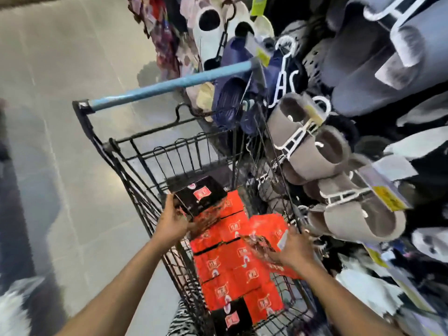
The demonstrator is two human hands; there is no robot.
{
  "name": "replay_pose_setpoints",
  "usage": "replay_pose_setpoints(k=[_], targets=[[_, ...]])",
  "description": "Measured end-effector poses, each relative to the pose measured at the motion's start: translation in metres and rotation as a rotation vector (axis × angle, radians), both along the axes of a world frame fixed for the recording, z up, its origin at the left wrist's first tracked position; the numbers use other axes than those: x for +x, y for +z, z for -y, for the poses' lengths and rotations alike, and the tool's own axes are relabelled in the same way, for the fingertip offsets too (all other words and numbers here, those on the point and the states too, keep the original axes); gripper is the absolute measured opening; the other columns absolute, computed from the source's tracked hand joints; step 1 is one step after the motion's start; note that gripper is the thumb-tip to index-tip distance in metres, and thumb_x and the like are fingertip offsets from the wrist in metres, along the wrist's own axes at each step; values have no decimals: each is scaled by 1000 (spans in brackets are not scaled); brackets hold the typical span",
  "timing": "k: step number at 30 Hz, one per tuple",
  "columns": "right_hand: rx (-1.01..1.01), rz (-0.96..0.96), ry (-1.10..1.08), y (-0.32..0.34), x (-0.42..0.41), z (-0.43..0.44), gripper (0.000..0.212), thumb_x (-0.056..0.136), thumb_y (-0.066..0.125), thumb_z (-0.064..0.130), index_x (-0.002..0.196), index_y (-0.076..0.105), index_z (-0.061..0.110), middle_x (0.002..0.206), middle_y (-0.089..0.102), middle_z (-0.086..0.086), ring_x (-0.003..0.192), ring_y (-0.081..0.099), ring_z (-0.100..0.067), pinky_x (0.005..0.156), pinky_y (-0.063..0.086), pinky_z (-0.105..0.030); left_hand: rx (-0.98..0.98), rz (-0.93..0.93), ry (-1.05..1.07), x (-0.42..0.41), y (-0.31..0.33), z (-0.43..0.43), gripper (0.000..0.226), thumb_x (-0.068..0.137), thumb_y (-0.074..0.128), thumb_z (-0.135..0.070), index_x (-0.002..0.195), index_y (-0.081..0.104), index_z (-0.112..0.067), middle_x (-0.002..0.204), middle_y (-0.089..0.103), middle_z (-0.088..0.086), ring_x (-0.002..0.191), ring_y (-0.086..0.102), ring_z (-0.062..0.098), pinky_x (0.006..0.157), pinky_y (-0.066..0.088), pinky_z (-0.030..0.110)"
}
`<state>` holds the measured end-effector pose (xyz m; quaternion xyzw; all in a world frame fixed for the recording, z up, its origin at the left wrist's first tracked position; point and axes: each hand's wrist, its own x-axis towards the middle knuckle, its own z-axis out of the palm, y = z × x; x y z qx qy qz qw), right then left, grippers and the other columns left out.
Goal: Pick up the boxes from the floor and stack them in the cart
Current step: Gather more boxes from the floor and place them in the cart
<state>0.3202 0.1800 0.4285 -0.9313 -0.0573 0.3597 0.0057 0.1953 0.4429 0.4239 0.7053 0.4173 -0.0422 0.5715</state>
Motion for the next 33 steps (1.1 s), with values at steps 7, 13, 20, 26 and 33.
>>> replay_pose_setpoints(k=[7, 13, 20, 26, 33], targets=[[469, -96, -191, -45, 38, -6, 107, 47, 92, 31, 136, 39, 6, 119, 60, -3, 110, 58, -17, 96, 48, -34, -66, -49, -214, 18, -63, -23, 99, 58, 86, -38, 136, 25, -45, 119, 63, -5, 107, 62, 16, 88, 55, 35], [537, -189, -252, -97, 73, -35, 61, 68, 80, -8, 123, 53, -10, 110, 64, -12, 71, 58, 20, 64, 41, 2, 40, -24, -167, 28, -91, -20, 83, 72, 69, 4, 139, 32, -28, 100, 60, -19, 89, 61, 6, 75, 44, 11], [609, -254, -6, -144, 97, -87, 64, 72, 70, -18, 128, 45, 1, 101, 61, 20, 80, 55, 18, 71, 44, -5, -182, -79, 146, 20, -123, -20, 109, 50, 83, -12, 144, 31, -33, 128, 62, -1, 115, 61, 22, 91, 52, 50], [548, -533, 72, -133, 118, -91, 84, 70, 82, 1, 136, 35, 20, 107, 61, 15, 95, 59, 13, 88, 47, -10, -420, -224, 241, 29, -107, -27, 65, 61, 79, 1, 119, 54, -13, 100, 70, 6, 83, 67, 19, 55, 49, 23], [623, -637, -291, -112, 110, -102, 57, 69, 73, 60, 117, 46, 47, 117, 62, 14, 114, 58, -8, 99, 42, -26, -639, -309, 345, 39, -87, -27, 65, 81, 67, -52, 130, 46, -16, 115, 66, 3, 83, 66, 18, 63, 45, 27]])
